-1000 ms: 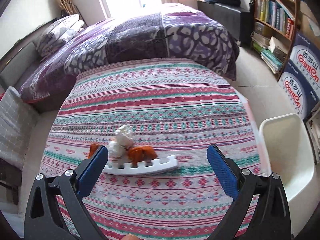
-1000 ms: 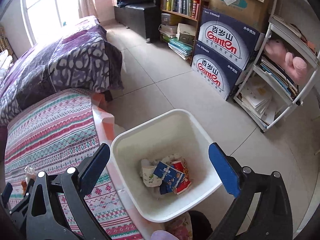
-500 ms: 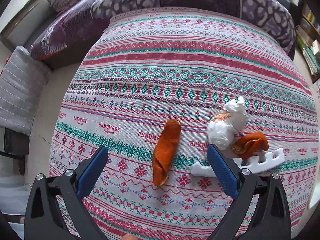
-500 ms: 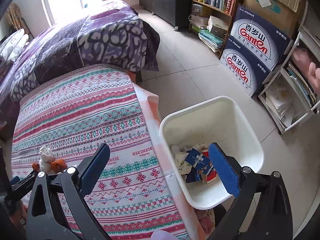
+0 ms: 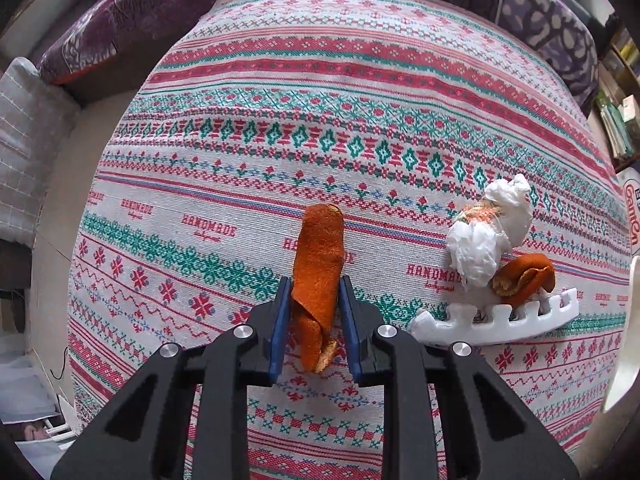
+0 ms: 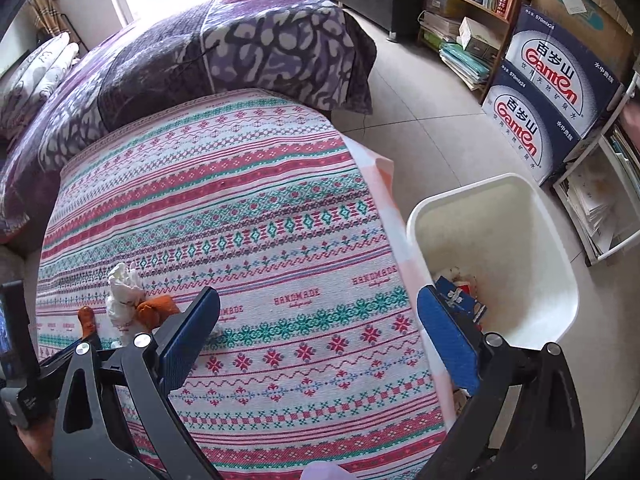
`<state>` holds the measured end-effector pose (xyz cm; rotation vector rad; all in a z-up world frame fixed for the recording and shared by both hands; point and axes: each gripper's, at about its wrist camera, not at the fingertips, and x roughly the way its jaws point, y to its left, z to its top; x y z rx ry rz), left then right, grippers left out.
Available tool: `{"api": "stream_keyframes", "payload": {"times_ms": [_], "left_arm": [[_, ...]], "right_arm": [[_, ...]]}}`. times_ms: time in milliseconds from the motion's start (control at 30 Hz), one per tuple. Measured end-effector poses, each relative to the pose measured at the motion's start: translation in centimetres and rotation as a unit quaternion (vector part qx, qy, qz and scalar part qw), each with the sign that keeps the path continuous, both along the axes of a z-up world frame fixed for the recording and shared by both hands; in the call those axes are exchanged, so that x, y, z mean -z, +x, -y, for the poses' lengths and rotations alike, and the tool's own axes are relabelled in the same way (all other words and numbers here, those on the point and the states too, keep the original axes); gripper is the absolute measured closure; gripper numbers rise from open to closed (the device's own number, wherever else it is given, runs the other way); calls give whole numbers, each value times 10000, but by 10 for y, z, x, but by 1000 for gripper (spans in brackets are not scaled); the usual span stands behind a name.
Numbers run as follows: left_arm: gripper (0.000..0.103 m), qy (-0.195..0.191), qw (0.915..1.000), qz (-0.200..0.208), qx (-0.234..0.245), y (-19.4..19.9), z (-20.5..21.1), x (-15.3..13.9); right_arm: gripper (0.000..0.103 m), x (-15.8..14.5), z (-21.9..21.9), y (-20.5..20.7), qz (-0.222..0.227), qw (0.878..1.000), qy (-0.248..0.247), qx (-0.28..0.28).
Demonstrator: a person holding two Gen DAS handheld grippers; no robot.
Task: Collect trash
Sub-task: 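Grasp the white tissue ball with the right tool while the left tool holds the peel, then carry the tissue ball into the bin and open the right tool while the left tool carries the peel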
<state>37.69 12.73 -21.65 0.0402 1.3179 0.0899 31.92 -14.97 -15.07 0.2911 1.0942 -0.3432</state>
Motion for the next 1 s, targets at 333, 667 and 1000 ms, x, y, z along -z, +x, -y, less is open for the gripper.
{"api": "stream_keyframes", "payload": {"times_ms": [333,667,1000], "left_arm": [[80,-646,9892,1151,-633,-16,-50,-93],[80,-717,9771,1788,-901,-35,-89,-141],[80,-654,9741,1880,-1075,-41,-108,-144]], "right_arm": [[8,30,-73,31,-91,9963,742,-422],[13,53,-157,77,-56,9944,411,-976],[67,63,-178,83,-30,9857,624,-1568]]}}
